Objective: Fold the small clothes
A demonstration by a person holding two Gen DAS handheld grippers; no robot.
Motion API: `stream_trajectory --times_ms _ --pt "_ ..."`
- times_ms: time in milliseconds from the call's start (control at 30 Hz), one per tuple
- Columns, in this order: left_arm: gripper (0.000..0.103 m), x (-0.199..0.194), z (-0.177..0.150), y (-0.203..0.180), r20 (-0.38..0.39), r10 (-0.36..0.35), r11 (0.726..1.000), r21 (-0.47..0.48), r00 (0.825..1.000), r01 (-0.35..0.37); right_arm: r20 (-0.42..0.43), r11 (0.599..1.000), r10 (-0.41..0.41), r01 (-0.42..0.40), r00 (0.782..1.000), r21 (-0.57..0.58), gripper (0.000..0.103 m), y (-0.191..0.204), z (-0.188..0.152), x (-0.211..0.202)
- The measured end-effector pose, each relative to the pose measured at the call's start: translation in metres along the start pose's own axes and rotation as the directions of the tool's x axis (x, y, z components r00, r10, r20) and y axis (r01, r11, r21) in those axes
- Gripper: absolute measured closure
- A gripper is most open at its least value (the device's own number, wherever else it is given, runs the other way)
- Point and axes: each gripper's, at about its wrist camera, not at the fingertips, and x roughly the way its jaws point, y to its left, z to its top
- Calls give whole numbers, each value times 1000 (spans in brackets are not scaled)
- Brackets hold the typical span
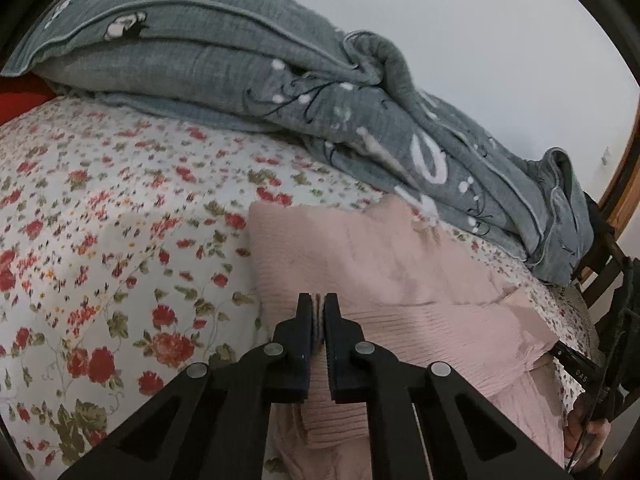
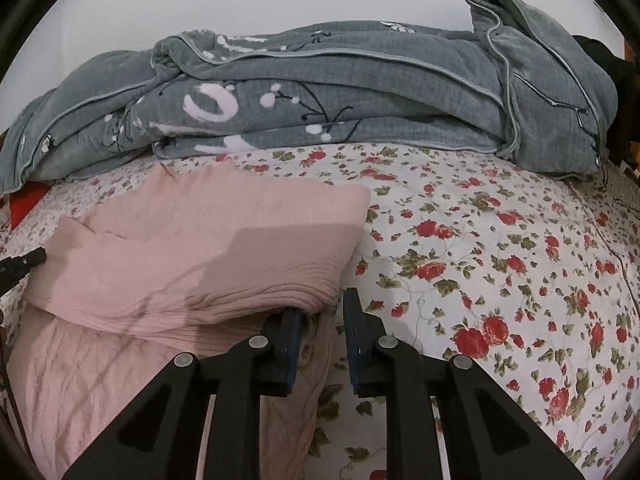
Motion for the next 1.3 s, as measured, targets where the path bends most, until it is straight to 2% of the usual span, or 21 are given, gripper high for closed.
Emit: stream_trajectory --times_ms 167,433,567,733,900,967,1067,1133,1167,1300 --pt "97 0 9 -8 35 -6 1000 5 999 6 43 1000 18 -19 999 10 85 -2 -1 -8" --pt "97 0 24 -19 87 -25 1000 -7 996 25 1 997 40 -40 999 64 85 -12 -2 1" --pt "97 15 21 -18 25 36 999 -8 999 -36 -13 999 23 -23 1000 37 85 -8 -4 2" --pt "95 19 14 -9 -36 59 998 -24 998 -60 -10 999 28 -28 1000 35 74 -10 -5 -1" --pt "67 18 7 -6 -78 47 999 -12 996 -48 -20 1000 24 -24 1000 9 65 -5 -5 1" --pt "64 16 6 -10 -70 51 999 13 996 -50 -31 1000 20 -20 999 0 65 -2 -5 3" --pt "66 15 5 -15 -53 73 997 38 996 -71 -31 1000 22 -22 999 3 65 -3 -6 3" --pt "76 15 5 -18 -53 61 997 50 997 -58 -30 1000 27 -27 999 10 65 -4 -6 3" --pt "89 16 5 -19 -54 60 997 57 997 -57 -29 999 30 -30 999 13 65 -5 -6 3" --pt "94 15 8 -22 -28 55 996 71 998 -53 -29 999 39 -39 999 15 65 -4 -5 4"
